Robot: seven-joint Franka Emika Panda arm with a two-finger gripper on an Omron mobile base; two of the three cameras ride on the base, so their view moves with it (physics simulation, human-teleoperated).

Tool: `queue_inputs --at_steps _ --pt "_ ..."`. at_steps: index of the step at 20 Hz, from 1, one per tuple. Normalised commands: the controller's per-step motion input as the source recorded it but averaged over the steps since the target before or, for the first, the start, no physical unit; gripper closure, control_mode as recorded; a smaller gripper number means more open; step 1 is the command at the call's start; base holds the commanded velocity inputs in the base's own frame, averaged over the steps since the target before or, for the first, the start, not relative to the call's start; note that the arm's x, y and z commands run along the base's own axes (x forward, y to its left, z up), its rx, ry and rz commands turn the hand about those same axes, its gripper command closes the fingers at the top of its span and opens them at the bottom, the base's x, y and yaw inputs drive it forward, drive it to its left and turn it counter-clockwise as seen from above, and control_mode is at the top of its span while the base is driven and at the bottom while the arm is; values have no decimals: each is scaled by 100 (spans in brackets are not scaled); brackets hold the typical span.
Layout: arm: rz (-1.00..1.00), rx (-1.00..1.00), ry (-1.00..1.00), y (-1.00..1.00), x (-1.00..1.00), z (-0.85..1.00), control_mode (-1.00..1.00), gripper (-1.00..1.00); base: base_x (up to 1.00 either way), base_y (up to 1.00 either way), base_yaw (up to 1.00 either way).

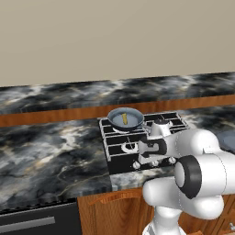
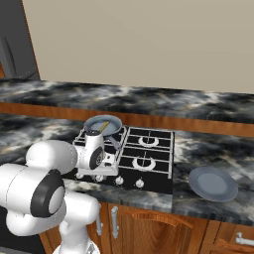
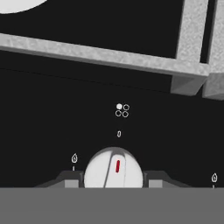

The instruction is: Pick up the butter stick and place it in the pan. Then turn on the burner for the pan.

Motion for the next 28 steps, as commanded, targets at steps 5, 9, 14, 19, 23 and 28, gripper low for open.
queue_inputs --at_steps 5,9,14,19,23,28 --pt "9 0 0 0 10 0 -100 100 0 0 0" --pt "11 0 0 0 9 -6 -100 100 0 0 0" --pt "12 0 0 0 12 -8 -100 100 0 0 0" --pt "12 0 0 0 11 -12 -100 100 0 0 0" --pt "12 0 0 0 16 -16 -100 100 0 0 0" --pt "13 0 0 0 17 -16 -100 100 0 0 0"
